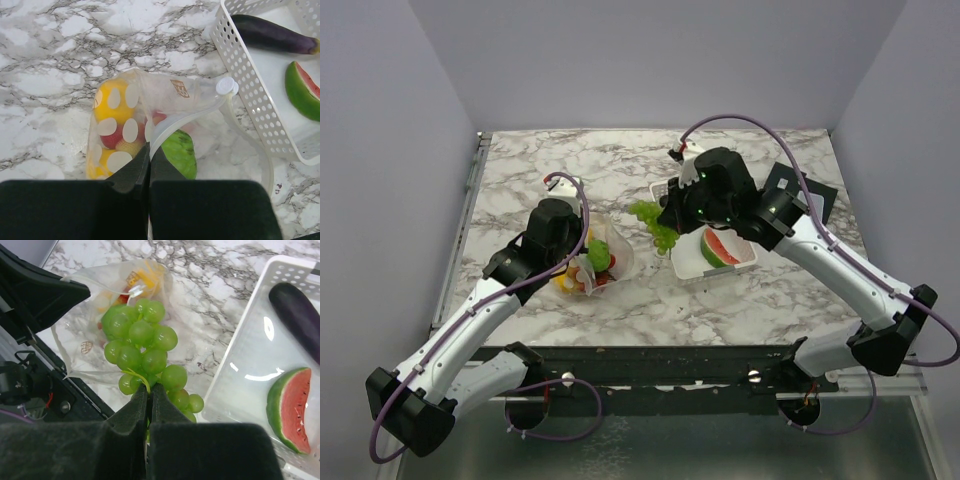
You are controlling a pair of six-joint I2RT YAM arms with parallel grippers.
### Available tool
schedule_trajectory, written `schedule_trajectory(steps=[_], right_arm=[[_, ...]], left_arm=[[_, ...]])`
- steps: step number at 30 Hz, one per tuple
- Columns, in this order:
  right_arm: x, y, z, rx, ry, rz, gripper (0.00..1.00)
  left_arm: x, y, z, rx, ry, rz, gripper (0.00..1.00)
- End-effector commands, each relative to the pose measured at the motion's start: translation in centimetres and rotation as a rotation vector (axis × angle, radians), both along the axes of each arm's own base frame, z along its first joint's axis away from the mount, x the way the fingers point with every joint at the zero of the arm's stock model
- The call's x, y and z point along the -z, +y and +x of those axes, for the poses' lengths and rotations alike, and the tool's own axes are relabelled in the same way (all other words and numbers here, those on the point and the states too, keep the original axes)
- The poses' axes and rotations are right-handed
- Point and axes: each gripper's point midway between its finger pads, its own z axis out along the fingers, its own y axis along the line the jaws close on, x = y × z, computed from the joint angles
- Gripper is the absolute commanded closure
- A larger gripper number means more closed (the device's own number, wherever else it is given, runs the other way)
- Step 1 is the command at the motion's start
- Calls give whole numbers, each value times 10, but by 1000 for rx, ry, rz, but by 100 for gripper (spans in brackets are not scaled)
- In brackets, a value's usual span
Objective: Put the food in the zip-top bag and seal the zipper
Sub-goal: Place the fake fruit in the zipper food storage bag.
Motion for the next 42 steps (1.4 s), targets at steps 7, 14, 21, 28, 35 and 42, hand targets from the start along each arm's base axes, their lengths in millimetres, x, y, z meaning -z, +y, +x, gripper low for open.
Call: schedule_trajectory(steps=[7,14,21,28,35,42], right_arm=[[17,43,-27,-146,118,-15,99],[34,68,-38,-200,164,-43,99],[41,89,-30,-172,193,-37,99],[49,107,-15,-115,205,-53,99],[63,122,-8,-81,224,-59,99],[78,131,1,-35,226,-34,99]], left_arm=[[3,-5,0,26,7,-10,100],[4,-6,-1,33,11,-10,100],[3,-6,-1,35,8,-13,100],[2,-9,-3,50,11,-23,100],[2,-11,-3,59,15,-29,100],[2,-12,-4,66,16,-34,100]])
